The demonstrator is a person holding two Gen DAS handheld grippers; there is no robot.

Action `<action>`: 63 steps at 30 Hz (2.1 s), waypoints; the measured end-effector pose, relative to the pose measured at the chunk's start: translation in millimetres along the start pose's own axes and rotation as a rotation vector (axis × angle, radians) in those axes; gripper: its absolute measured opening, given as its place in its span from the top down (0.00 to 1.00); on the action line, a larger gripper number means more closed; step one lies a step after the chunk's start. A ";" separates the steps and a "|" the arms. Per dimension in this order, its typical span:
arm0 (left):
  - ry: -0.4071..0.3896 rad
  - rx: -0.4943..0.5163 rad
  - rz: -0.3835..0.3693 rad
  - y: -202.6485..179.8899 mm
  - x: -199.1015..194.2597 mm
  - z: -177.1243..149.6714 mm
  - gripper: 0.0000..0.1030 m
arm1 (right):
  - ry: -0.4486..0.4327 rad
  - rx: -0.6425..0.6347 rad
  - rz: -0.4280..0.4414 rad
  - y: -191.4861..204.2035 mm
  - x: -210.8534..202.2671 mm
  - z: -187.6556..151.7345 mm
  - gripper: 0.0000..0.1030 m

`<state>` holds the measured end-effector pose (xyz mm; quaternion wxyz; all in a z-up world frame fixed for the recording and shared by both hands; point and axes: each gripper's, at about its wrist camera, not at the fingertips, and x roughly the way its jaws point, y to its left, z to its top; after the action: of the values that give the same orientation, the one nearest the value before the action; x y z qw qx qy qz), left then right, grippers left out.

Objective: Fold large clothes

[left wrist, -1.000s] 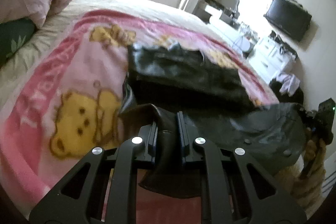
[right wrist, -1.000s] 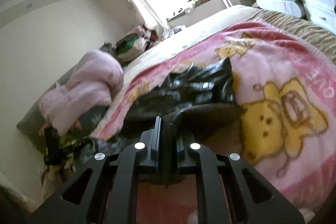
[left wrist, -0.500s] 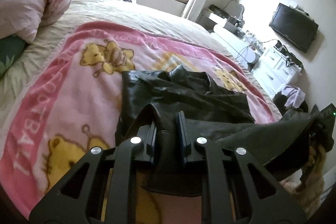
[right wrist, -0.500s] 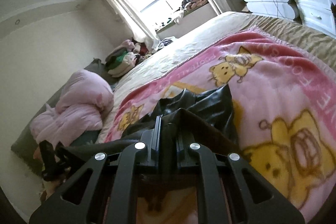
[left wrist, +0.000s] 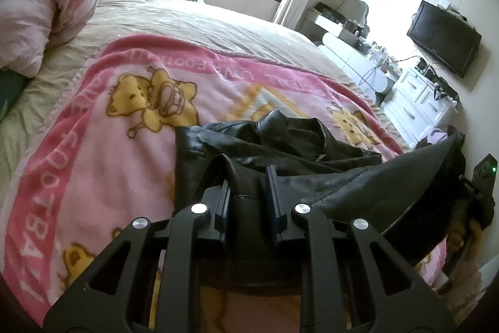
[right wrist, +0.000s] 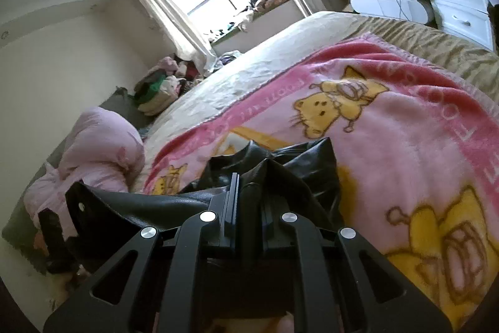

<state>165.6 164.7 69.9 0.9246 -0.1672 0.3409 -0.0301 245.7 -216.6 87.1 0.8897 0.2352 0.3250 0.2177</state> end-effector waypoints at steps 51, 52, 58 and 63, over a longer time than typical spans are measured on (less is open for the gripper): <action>-0.101 0.158 0.173 12.1 56.3 15.3 0.97 | -0.036 -0.295 -0.213 -13.8 78.9 43.6 1.00; -0.101 0.168 0.180 10.7 58.5 15.9 0.97 | 0.033 -0.300 -0.205 -18.5 86.1 42.4 0.98; -0.053 0.100 0.180 29.4 78.5 13.5 0.97 | 0.191 -0.303 -0.259 -33.4 125.2 22.8 0.38; -0.096 0.085 0.169 32.5 66.9 18.3 0.98 | 0.075 -0.289 -0.235 -22.4 108.8 31.2 0.94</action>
<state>226.6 189.3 30.7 0.9453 -0.0997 0.3077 0.0416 347.7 -184.3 44.0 0.9208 0.0570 0.3487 0.1654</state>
